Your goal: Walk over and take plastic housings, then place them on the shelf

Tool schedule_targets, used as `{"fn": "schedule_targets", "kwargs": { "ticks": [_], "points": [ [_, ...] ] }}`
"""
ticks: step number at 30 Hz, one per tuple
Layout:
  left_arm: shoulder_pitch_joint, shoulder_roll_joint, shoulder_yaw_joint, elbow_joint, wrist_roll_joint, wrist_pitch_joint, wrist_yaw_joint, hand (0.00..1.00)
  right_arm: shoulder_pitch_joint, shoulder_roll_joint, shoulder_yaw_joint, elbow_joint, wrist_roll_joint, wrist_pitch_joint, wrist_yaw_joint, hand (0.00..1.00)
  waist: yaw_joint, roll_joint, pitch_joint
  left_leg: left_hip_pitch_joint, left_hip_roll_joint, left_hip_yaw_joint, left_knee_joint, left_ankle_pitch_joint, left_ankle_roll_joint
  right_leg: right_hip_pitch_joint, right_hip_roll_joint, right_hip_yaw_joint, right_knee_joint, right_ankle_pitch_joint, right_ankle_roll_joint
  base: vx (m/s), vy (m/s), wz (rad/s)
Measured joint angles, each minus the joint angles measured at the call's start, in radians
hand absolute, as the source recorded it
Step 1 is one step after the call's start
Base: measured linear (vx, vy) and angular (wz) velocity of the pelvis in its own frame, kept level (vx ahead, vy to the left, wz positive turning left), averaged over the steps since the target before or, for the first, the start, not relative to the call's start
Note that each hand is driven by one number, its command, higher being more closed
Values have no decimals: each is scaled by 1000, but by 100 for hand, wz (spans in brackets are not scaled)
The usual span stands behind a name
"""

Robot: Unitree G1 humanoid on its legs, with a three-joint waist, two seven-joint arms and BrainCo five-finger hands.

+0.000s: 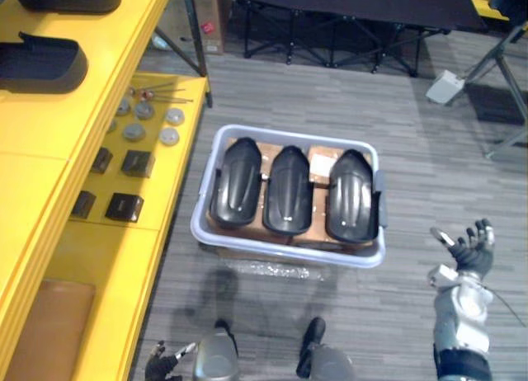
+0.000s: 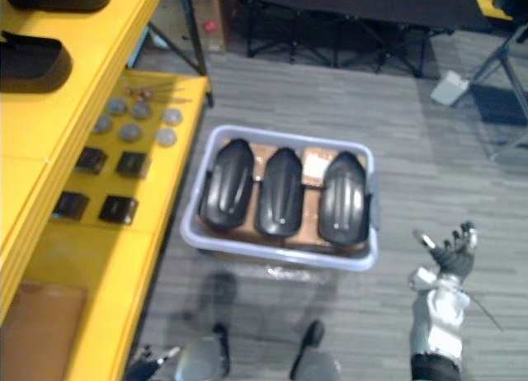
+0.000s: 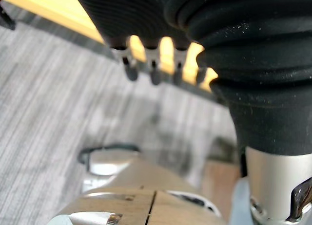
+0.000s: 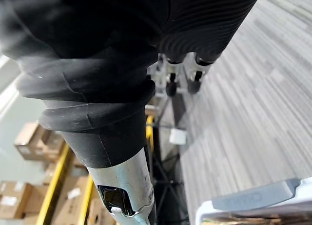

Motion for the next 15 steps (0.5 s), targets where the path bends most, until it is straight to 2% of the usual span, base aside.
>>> {"fn": "schedule_targets", "kwargs": {
  "ticks": [6,11,13,15],
  "points": [
    [0,-9,0,-5,-1,-1,0,0,-1,-9,-1,0,7,-1,1,0,3,11,5,-10,-8,-14,-3,0,0,-17,-10,-1,25,-10,0,-4,5,3],
    [-2,-19,2,-43,-36,-2,-1,0,-35,-17,-30,32,74,-3,-4,0,3,34,21,-76,-47,-89,1,11,17,-72,-35,17,72,-23,-11,-41,64,24],
    [-2,-15,10,-60,-67,-1,-4,0,-77,-31,-41,76,112,-3,-28,0,5,42,29,-119,-56,-124,23,12,18,-88,-37,43,82,-31,-23,-52,86,47],
    [-3,-11,30,-79,-93,2,-9,0,-182,-75,-62,134,162,-3,-76,0,20,45,77,-157,-67,-139,43,18,27,-117,-44,78,95,-32,-25,-81,96,27]
  ]
}}
